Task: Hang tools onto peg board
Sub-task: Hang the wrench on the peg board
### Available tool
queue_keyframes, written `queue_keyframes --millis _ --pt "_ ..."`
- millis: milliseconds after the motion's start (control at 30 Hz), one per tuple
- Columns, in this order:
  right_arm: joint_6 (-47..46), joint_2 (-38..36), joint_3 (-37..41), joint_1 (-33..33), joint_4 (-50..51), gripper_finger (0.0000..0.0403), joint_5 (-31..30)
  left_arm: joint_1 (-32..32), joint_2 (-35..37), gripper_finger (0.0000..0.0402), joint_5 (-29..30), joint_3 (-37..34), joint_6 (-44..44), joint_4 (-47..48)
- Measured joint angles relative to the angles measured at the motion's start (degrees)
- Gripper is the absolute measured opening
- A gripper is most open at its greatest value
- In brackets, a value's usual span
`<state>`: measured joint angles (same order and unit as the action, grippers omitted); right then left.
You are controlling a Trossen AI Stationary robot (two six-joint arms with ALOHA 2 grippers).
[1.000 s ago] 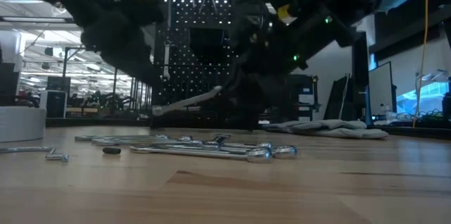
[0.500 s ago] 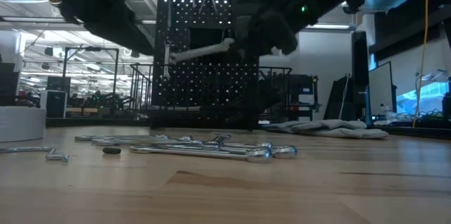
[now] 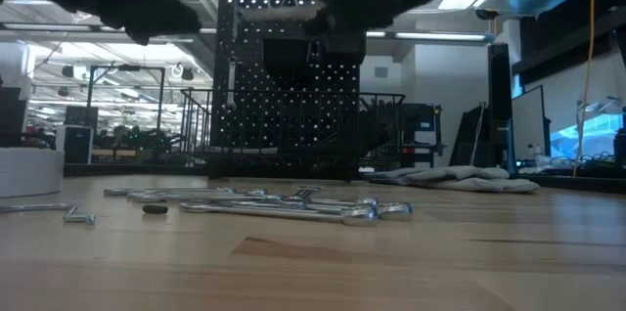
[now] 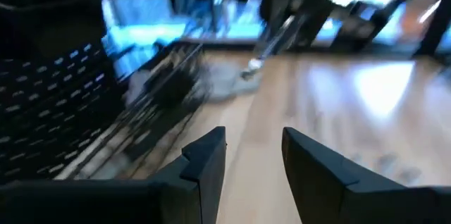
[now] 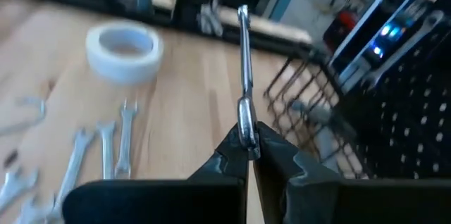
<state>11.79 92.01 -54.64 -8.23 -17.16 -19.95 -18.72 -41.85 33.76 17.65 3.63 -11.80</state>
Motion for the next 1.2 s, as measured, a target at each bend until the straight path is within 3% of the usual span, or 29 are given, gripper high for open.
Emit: queue_keyframes --millis 100,233,533,967,1200 --pt "0.0 0.1 0.0 0.0 -5.8 0.0011 1.1 1.3 4.0 0.0134 -4.0 -5.2 0.4 -10.8" --pt "-1.0 0.9 0.0 0.0 -15.8 0.0011 2.7 1.6 4.9 0.0134 -4.5 -8.9 -0.2 -20.7" --pt "-1.7 6.5 0.0 0.0 -38.3 0.0011 8.0 1.6 -2.7 0.0134 -5.5 -6.3 -9.0 -38.7" --pt "-2.6 8.0 0.0 0.0 -43.2 0.0014 10.1 1.6 -21.6 0.0134 -7.7 9.3 -13.4 -43.3" --pt "-2.6 8.0 0.0 0.0 -43.8 0.0014 10.5 1.6 -26.8 0.0134 -9.7 13.5 -13.4 -45.6"
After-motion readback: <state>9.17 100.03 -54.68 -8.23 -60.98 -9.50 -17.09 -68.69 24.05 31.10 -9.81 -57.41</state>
